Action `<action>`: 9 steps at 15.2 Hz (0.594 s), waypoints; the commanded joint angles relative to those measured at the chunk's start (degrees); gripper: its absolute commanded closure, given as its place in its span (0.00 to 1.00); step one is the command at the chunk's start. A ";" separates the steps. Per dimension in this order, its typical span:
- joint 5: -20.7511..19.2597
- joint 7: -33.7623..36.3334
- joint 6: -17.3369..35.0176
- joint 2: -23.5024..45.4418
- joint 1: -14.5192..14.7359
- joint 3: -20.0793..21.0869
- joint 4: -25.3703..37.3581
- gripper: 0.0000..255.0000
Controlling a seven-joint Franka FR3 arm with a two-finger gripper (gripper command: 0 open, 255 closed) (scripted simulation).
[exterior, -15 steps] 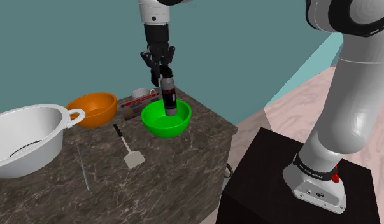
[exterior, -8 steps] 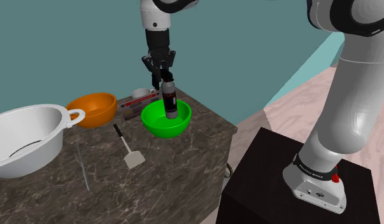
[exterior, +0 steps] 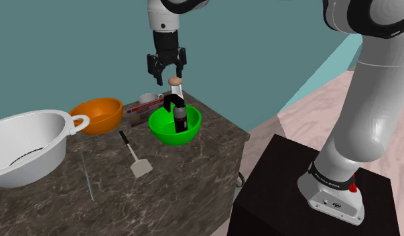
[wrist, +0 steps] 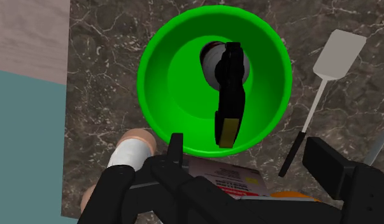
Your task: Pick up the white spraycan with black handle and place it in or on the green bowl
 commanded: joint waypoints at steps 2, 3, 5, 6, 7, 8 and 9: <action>-0.10 0.03 -2.01 0.24 0.14 0.05 2.23 0.00; -0.26 0.10 -4.08 0.59 0.32 0.11 4.61 0.00; -0.71 0.29 -7.91 1.52 0.78 0.24 9.28 0.00; -0.71 0.29 -7.91 1.52 0.78 0.24 9.28 0.00; -0.70 0.29 -7.91 1.51 0.77 0.24 9.27 0.00; -0.71 0.29 -7.91 1.52 0.78 0.24 9.28 0.00; -0.71 0.29 -7.91 1.52 0.78 0.24 9.28 0.00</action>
